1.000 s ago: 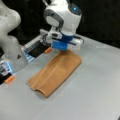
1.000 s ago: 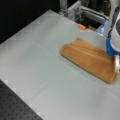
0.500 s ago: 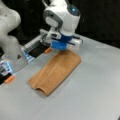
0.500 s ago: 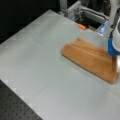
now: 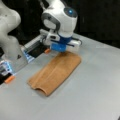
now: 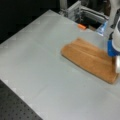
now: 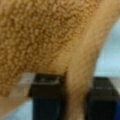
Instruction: Folding a towel twice
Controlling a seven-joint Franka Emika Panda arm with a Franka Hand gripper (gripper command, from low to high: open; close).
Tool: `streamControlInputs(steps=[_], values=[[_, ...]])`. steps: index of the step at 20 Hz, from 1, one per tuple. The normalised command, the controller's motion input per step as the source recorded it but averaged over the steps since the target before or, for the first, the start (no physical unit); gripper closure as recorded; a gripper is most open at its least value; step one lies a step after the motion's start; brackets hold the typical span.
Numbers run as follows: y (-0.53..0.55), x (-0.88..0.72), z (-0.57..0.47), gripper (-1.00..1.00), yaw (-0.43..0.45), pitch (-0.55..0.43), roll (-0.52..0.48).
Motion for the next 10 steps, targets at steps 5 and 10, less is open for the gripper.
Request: streamControlInputs(steps=[5,10], values=[[0.01,-0.33,-0.05,-1.00,-0.145,-0.225,0.094],[0.05,-0.33,0.05,-1.00,-0.154,-0.179,0.076]])
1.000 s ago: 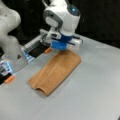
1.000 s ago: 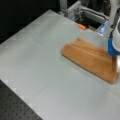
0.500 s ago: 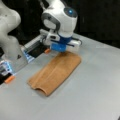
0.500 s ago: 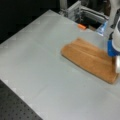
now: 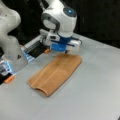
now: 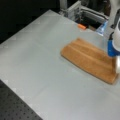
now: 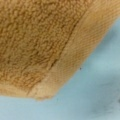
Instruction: Folding a towel twice
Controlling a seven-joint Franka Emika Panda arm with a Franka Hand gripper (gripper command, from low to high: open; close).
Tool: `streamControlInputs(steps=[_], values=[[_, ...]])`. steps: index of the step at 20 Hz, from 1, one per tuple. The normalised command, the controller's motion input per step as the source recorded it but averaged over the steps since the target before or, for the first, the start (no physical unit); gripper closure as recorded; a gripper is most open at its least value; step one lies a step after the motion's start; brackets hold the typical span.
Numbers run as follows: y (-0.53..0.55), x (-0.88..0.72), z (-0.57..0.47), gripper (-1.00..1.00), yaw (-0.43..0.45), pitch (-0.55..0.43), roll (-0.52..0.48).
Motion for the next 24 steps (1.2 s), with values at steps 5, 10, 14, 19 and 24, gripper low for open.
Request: streamControlInputs(steps=[5,10,14,19,24], values=[[0.13,-0.27,0.28,-1.00,-0.123,-0.031,0.064],[0.13,-0.05,0.22,-1.00,-0.021,-0.002,0.037],[0.08,0.22,0.12,-1.00,0.163,-0.030,-0.017],[0.06,0.64,0.19,-1.00,0.358,0.008,-0.041],[0.11,0.78,0.17,-1.00,0.292,-0.030,-0.089]])
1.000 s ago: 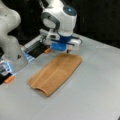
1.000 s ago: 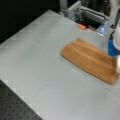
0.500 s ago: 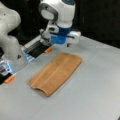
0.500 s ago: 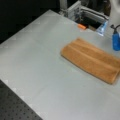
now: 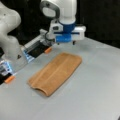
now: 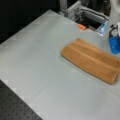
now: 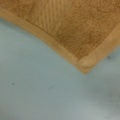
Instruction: Folding a towel twice
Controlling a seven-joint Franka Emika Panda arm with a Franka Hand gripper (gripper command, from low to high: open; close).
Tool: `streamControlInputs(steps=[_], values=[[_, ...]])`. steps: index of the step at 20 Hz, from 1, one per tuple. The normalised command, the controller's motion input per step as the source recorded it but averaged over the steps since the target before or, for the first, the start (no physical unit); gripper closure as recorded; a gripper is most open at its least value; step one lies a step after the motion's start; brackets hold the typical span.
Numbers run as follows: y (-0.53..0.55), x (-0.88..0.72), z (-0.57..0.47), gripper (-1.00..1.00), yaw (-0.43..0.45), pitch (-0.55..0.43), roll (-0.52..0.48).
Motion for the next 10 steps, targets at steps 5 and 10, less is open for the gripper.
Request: streamControlInputs(steps=[5,10], values=[[0.19,0.63,0.09,-1.00,0.226,0.053,-0.225],[0.25,0.55,0.00,-1.00,0.163,0.110,-0.314]])
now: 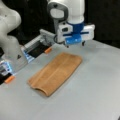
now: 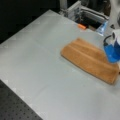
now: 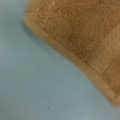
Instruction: Folding a towel twice
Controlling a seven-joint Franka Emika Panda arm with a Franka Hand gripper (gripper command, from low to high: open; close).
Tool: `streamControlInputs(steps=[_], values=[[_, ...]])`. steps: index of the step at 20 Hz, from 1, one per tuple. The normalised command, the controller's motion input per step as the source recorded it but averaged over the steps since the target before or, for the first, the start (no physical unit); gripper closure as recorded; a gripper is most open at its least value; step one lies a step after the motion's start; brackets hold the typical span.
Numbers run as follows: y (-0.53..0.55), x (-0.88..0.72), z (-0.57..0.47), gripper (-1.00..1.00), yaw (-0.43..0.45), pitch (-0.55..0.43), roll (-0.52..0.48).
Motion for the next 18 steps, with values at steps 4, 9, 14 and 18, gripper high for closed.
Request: streamControlInputs(steps=[4,9,14,18], values=[[0.31,0.50,-0.05,-1.00,0.150,0.186,-0.437],[0.28,0.38,-0.04,-1.00,0.140,0.181,-0.378],[0.27,0.25,-0.03,-1.00,0.059,0.122,-0.317],[0.25,0.17,-0.11,-1.00,0.049,0.105,-0.252]])
